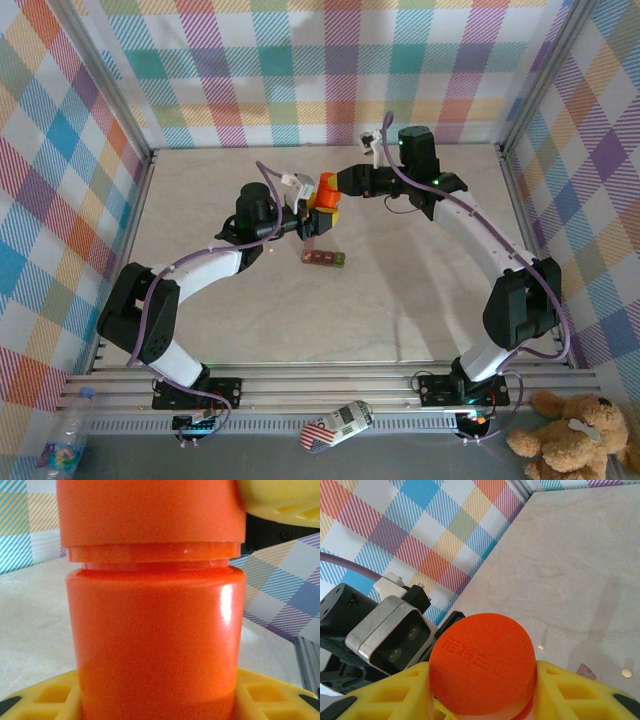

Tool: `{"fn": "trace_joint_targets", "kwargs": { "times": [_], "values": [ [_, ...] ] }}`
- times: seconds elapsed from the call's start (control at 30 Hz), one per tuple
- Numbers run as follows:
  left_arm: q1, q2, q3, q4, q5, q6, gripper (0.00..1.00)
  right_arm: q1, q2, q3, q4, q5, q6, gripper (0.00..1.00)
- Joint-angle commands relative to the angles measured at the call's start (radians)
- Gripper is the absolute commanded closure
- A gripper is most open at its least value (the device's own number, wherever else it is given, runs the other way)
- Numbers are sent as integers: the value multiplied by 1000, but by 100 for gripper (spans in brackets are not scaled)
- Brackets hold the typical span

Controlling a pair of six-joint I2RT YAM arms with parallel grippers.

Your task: Sort the pills into containers

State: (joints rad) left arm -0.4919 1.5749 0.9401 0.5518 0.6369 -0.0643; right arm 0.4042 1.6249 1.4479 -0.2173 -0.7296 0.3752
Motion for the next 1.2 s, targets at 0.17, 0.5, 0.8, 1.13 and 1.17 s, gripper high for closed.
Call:
{"fn": "trace_joint_targets", "kwargs": {
  "times": [0.17,0.5,0.8,1.13,1.17],
  "values": [
    [-43,-58,13,16,-290,33,100,104,-39,-155,162,238,215,65],
    [-151,-45,-18,57,-561,64,100,204,-19,-176,241,406,362,64],
    [-103,-49,-12,30,-524,28,100,80,-108,-197,202,347,349,33],
    [-5,-47,26,-55,-76,19,100,-36,-120,-130,71,11,82,22],
    [-5,-43,38,-69,-43,19,100,-36,-106,-114,61,-12,60,22]
  ]
}}
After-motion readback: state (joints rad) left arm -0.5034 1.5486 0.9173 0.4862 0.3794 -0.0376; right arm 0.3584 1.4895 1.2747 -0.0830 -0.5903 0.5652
